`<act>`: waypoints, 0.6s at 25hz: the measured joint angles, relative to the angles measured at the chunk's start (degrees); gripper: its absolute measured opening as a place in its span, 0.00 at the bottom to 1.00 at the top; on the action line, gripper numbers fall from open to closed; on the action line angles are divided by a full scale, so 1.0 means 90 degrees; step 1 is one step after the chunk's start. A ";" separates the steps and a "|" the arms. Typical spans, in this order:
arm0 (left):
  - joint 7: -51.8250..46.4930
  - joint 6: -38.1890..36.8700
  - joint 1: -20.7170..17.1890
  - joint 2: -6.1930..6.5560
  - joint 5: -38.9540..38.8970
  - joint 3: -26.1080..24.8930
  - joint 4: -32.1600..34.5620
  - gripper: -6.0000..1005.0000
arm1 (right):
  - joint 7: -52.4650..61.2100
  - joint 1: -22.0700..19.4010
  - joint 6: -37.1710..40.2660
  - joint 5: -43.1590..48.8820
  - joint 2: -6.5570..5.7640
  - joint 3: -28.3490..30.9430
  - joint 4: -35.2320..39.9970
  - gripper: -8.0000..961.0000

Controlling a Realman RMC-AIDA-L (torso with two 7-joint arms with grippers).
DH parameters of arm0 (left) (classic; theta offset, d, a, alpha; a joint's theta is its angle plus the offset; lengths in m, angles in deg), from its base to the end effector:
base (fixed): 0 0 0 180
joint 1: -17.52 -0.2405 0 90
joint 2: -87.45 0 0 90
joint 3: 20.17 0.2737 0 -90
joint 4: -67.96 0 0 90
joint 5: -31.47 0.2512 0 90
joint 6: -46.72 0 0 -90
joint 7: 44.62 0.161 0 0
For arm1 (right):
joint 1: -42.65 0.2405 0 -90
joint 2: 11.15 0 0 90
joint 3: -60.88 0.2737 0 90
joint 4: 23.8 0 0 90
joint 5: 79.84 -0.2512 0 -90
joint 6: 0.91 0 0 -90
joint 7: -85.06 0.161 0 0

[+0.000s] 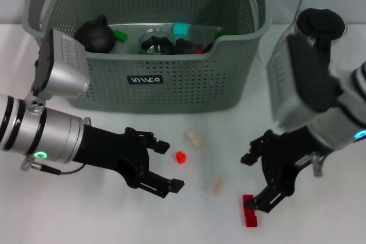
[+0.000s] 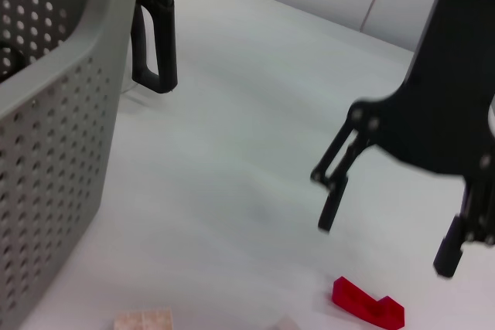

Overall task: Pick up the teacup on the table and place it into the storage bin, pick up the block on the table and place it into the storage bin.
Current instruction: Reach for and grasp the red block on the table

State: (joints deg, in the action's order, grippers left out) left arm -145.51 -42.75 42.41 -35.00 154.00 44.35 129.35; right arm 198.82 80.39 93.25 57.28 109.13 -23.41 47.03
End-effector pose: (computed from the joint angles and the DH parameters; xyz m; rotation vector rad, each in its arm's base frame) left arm -0.2453 0.3577 -0.0500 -2.9992 -0.6166 -0.2050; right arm 0.1597 0.3734 -0.0710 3.0560 -0.1419 0.5069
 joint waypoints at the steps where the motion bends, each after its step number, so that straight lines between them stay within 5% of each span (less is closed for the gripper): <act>1: -0.0003 0.0000 -0.0005 0.0000 0.0000 0.0000 -0.0011 0.94 | 0.0027 0.0042 -0.0121 0.0041 0.0004 -0.0159 -0.0134 0.95; 15: -0.0011 -0.0011 -0.0012 -0.0007 -0.0001 -0.0146 -0.0120 0.94 | 0.0333 0.0190 -0.0863 0.0077 0.0004 -0.1387 -0.0740 0.95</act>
State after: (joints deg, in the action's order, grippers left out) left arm -145.61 -42.85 42.30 -35.06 153.99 43.04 128.27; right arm 201.81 82.10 85.48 57.97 109.17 -35.90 40.37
